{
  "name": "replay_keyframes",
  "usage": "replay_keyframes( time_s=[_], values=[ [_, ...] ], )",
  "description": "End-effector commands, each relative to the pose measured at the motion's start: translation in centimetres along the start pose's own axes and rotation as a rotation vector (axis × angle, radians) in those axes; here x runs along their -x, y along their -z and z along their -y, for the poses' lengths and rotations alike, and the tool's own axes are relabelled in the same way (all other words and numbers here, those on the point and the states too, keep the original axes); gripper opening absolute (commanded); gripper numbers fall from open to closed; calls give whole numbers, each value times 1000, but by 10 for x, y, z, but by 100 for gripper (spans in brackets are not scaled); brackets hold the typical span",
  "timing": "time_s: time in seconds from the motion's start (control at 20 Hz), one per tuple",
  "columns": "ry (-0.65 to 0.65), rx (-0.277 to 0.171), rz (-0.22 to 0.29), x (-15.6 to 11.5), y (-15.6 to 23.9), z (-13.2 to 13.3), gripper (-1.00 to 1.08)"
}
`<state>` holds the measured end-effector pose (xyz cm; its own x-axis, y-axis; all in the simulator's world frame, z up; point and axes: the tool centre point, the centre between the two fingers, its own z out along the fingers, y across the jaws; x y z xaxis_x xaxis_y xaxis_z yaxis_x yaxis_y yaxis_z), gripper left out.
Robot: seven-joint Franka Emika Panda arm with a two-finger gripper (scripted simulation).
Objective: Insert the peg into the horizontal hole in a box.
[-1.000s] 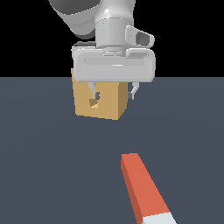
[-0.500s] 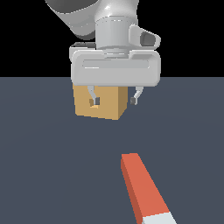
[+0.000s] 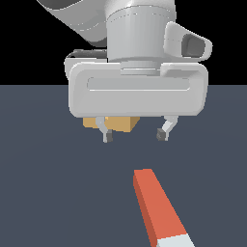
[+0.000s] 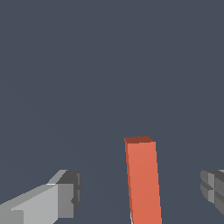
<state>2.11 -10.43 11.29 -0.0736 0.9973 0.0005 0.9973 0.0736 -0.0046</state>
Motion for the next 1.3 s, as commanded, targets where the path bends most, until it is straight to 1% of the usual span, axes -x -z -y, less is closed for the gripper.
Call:
replay_keyframes(
  time_s=[0.0,0.35,0.6,0.9,1.25],
  values=[
    [13,1,0,26,-7,-3,100],
    [47,3,1,93,-27,-14,100],
    [63,4,1,126,-36,-21,100],
    [74,4,1,148,-42,-27,100],
    [79,5,1,156,-45,-30,100]
  ],
)
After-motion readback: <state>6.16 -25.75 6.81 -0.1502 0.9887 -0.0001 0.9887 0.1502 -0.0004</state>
